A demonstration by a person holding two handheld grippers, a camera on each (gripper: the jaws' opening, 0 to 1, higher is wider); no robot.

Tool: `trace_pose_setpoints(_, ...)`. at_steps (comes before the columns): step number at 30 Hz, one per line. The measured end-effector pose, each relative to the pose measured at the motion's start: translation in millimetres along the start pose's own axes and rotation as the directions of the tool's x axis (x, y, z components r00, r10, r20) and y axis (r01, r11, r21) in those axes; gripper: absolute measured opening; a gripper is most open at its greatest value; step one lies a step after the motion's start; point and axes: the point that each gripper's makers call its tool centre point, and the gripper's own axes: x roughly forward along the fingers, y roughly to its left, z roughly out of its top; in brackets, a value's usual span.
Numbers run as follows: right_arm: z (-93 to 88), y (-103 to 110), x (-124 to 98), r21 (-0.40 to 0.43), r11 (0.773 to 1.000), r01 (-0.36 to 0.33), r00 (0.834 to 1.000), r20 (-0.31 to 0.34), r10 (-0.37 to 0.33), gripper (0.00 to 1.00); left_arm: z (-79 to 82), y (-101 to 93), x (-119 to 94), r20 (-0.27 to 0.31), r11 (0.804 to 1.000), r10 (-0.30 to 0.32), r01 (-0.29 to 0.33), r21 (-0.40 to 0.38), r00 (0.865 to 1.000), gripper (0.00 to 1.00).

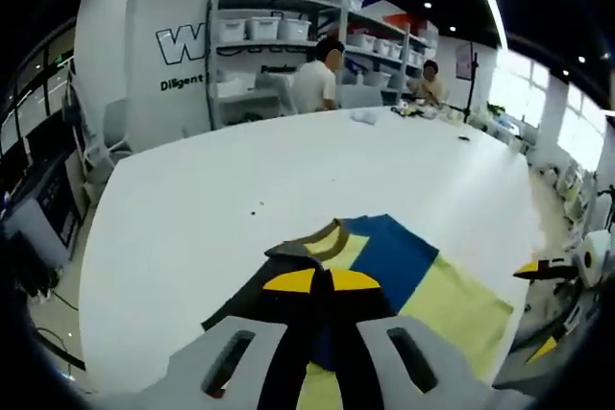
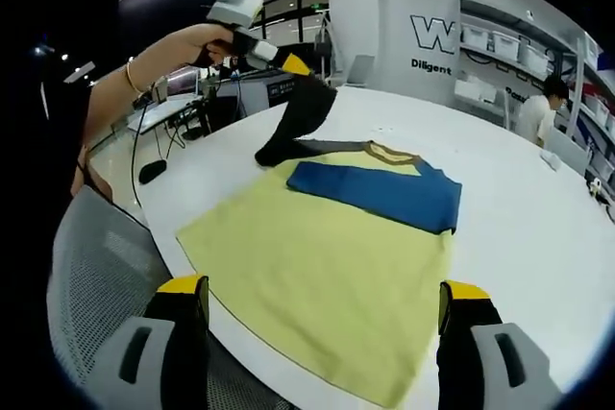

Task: Fold the garment on the visible template until the final outline fits inside the template.

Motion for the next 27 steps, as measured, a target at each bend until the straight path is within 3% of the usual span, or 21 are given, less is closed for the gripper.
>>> trace_pose_setpoints(4,-1.1,0.8,0.3,0.004,1.000,-0.003,1.000,-0.008,0.003,0.99,-1.0,-29.3,17.8,-0.017,0.998,-0.029,0.029,0.055,0.999,0.09)
trace_pose_setpoints(13,-3.6,0.4,0.3,-0.001,1.000,-0.003,1.000,-0.024,0.003,0.99,8.7,-94.4,46.8,0.016,0.991,-0.126,0.125,0.057,0.992,0.09)
trace_pose_setpoints(20,-7.0,-0.8,0.8,-0.010,1.000,0.000,0.999,-0.042,0.000,0.99,19.5,-127.6,59.3,0.052,0.980,-0.190,0.186,0.062,0.980,0.09)
trace_pose_setpoints(27,-7.6,-2.2,1.6,-0.007,1.000,0.000,0.999,-0.049,0.000,0.99,5.3,-159.8,72.0,0.034,0.969,-0.232,0.228,0.096,0.972,0.09)
